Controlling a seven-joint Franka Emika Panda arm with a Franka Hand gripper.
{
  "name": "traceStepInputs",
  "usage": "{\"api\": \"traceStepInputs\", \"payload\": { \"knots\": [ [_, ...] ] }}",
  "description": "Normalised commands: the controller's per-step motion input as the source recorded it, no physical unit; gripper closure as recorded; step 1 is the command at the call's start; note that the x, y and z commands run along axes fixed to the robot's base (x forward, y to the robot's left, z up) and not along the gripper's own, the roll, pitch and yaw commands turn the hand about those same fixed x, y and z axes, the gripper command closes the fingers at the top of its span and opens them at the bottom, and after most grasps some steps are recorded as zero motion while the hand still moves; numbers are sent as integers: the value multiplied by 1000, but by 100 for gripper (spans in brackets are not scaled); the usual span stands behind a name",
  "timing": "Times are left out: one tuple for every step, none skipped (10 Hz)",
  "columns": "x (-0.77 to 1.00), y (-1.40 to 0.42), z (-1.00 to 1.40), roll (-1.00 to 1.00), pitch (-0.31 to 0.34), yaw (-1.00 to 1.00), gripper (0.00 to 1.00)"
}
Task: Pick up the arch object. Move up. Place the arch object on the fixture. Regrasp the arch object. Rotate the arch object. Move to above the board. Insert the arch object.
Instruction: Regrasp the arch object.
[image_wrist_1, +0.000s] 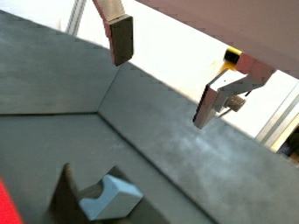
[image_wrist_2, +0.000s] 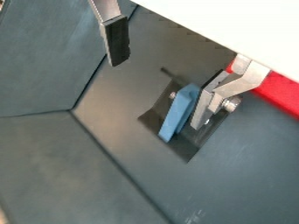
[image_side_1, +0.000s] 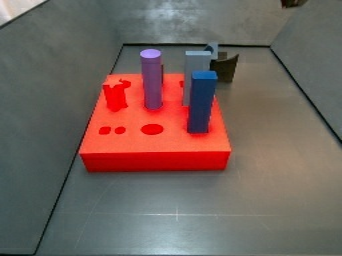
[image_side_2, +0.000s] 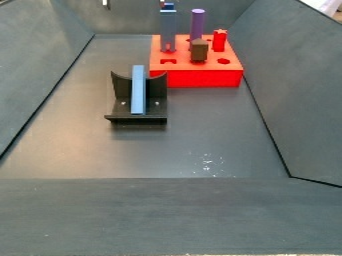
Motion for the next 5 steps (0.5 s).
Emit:
{"api": "traceStepInputs", "payload": {
  "knots": [
    [92, -40, -14, 803, 171, 134, 0],
    [93, -41, -16, 546, 147, 163, 0],
    [93, -36, -13, 367, 125, 180, 0],
    [81, -27, -3, 228, 80, 192, 0],
    [32, 75, -1000, 197, -16, 347, 0]
  ]
}}
